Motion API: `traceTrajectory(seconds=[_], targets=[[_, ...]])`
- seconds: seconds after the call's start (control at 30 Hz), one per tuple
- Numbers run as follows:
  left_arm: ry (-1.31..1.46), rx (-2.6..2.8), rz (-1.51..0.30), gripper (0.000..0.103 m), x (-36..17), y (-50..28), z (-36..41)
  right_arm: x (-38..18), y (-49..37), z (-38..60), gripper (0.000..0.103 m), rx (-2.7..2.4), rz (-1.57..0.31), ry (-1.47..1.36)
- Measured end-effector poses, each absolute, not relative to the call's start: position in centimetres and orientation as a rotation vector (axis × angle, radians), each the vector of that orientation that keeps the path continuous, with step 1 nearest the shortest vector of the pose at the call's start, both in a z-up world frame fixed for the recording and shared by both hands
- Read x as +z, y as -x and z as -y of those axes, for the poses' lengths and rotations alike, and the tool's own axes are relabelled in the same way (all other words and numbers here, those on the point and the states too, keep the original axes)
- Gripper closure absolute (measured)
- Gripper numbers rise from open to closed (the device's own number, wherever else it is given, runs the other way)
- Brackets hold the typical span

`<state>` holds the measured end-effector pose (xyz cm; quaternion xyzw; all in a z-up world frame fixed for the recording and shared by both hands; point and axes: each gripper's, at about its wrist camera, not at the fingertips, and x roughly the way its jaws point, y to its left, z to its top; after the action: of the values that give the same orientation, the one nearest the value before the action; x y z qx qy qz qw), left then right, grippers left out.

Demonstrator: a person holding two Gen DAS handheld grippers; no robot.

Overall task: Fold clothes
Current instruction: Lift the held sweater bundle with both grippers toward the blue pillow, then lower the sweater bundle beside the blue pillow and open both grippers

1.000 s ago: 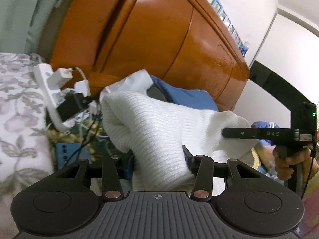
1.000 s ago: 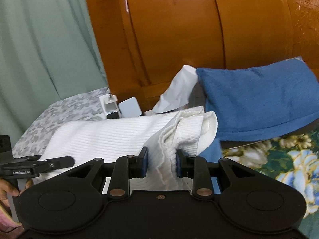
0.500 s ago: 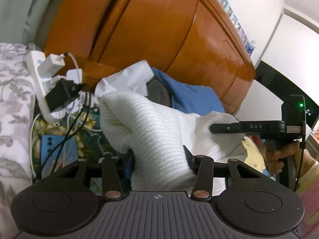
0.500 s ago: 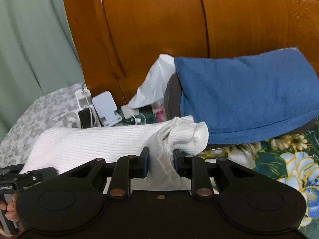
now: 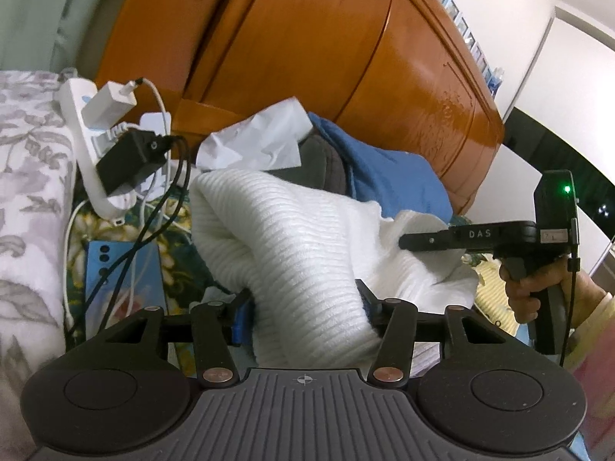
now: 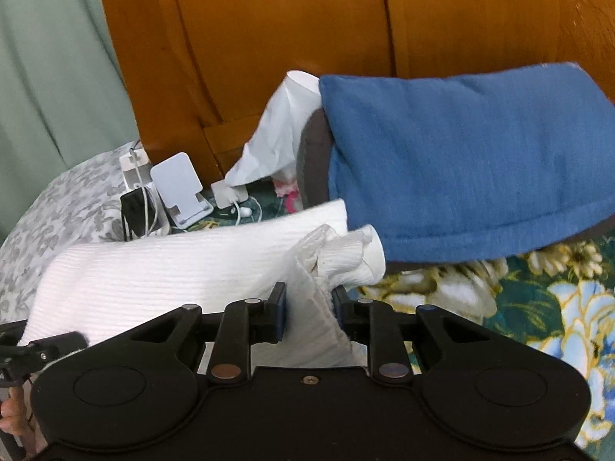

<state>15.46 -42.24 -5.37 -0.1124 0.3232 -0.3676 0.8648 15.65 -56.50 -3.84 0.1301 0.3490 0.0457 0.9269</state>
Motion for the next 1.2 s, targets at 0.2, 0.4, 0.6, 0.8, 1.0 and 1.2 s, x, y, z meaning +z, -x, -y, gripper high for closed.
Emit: traceTrajectory(seconds=[0.2,0.4,0.6,0.8,1.0,1.2], targets=[[0.220,-0.772,-0.674,0.052,-5.4,-15.5,42.3,-4.6,-15.3,56.7,0.073,0.077,-0.714,-0.280],[0.226,-0.781,-0.681,0.052,-5.4,-15.6,41.9,-4.7,-14.8,57.0,0.062,0.056,-0.708,-0.304],[0.224,-0.800,-0.693,0.050,-5.1,-15.5,41.6,-4.3,-13.8,56.9,0.056,0.034,-0.719,-0.285],[0.223,-0.801,-0.698,0.046,-4.6,-15.4,40.9,-3.6,-12.4,56.6,0.053,0.007,-0.719,-0.248],[0.184,-0.778,-0.596,0.036,-3.1,-14.8,39.4,-2.4,-11.1,56.5,0.052,-0.022,-0.697,-0.214],[0.161,-0.772,-0.515,0.034,-1.0,-14.4,38.6,-0.3,-10.5,55.7,0.052,-0.019,-0.638,-0.178]])
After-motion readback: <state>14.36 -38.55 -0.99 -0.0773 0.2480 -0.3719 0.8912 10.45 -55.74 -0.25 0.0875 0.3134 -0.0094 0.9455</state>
